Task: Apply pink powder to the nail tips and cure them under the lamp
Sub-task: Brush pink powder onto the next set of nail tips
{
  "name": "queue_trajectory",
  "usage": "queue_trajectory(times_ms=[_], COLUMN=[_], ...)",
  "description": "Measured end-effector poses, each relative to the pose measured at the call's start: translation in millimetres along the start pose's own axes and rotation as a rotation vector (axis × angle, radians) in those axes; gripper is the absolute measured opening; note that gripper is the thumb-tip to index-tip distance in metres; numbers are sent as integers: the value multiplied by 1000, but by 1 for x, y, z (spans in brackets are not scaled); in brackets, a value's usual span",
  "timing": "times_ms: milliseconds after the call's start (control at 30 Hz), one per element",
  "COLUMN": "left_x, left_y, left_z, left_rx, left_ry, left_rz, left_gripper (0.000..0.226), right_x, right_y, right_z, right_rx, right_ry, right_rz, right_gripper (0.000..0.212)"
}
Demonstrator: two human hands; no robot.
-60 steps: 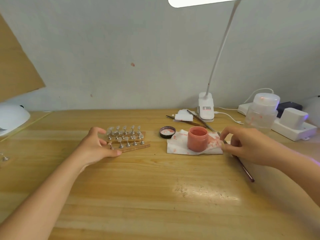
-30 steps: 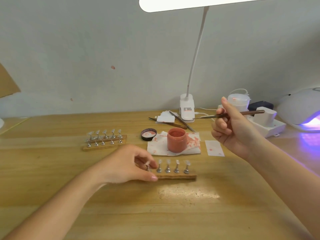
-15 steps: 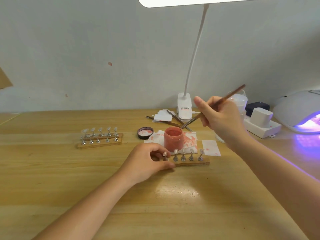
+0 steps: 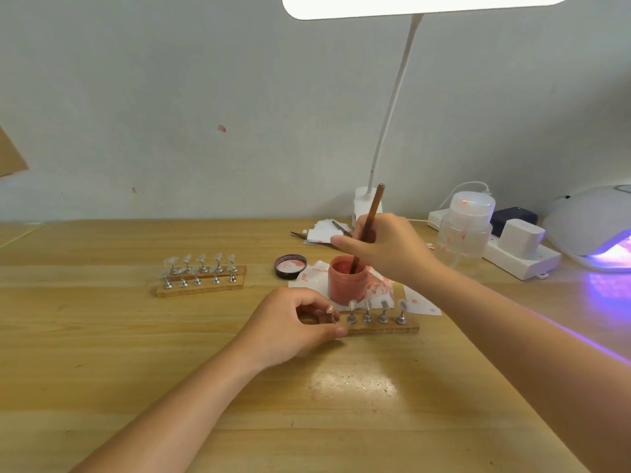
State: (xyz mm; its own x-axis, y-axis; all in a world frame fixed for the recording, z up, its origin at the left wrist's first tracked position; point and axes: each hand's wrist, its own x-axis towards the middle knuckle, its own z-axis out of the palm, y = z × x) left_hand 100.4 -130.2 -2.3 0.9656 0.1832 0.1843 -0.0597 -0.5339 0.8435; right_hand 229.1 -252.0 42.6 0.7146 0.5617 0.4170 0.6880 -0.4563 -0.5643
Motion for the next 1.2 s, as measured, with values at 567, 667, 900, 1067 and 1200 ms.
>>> queue_trajectory(times_ms=[567,667,900,1067,1200], left_x=[0,-1,0,-1,0], left_y=[-3,-2,-2,-3,-4], left_z=[2,1,0,0,2], left_rx=[24,9,3,-24,-37], left_ry=[68,59,57,59,79], left_rz=[67,70,53,59,68], left_gripper=[18,16,9,12,9], right_x=[-6,-6,-8,-32,-63], right_y=[14,16,14,-3,-14], right_z=[-29,-30,-38,-39,-28], right_rx=[324,325,309,470,576], right_ry=[172,184,284,333,293], right_rz=[140,145,132,32,-123], right_gripper=[37,38,37,36,23])
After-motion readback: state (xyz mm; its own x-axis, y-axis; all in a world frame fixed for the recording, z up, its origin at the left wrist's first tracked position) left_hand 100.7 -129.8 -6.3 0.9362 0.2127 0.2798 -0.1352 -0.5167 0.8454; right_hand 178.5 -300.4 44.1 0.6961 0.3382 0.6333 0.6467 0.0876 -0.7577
